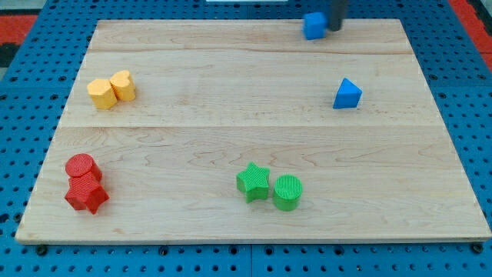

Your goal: Point your arm to the blue cube

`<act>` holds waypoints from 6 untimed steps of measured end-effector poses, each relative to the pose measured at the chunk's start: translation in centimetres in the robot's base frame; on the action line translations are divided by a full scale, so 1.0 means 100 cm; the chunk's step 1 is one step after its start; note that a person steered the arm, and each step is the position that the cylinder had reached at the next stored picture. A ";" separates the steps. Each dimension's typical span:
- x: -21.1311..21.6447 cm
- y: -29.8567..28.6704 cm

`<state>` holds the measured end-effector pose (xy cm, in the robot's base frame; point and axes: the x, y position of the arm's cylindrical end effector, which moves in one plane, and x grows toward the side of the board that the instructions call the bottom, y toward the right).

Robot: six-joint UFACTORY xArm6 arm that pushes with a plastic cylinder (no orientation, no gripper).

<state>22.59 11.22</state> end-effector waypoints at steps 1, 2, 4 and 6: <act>0.003 -0.109; 0.007 -0.054; -0.034 -0.021; -0.032 -0.143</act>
